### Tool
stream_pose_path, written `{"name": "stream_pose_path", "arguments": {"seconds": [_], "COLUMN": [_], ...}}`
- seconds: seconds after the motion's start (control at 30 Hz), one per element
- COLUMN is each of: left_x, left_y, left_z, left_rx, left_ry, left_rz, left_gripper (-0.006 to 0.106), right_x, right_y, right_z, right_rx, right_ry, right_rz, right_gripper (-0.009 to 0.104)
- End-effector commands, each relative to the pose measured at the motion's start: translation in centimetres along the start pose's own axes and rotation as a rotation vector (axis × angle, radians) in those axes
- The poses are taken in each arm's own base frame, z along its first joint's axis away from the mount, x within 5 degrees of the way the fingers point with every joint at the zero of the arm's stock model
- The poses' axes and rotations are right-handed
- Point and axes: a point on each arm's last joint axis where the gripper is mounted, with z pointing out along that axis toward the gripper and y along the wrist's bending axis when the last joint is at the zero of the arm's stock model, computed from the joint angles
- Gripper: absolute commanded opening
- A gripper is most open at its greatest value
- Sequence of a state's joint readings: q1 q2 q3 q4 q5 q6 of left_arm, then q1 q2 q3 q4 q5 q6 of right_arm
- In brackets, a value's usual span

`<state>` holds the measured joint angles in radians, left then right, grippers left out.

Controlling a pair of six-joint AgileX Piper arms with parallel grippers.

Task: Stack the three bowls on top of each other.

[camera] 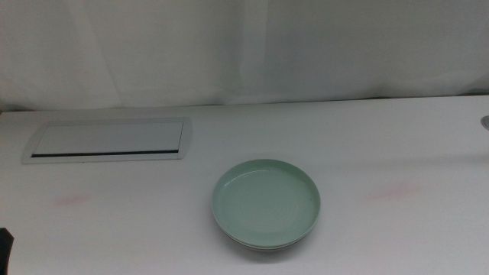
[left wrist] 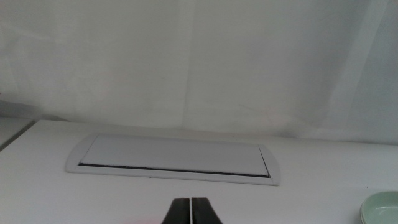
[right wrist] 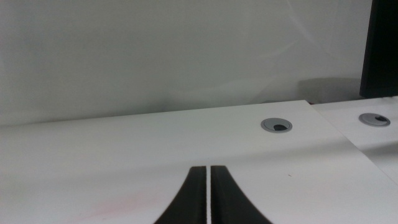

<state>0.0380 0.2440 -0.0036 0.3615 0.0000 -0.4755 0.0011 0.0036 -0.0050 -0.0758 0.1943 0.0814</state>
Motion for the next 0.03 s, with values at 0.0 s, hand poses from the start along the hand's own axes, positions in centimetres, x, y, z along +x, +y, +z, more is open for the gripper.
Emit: {"name": "stream_pose_path", "arguments": {"seconds": [0.0], "left_x": [1.20], "left_y": [0.12], "left_z": [0.05], "left_rx": [-0.001], "left_ry": [0.024], "left_rz": [-0.008], "left_gripper": [-0.002], "right_x": [1.19], "right_y": [0.00], "right_z": [0.02], "right_rx": [-0.001], "right_ry": [0.006], "right_rz": [-0.005], "right_gripper": [-0.003]}}
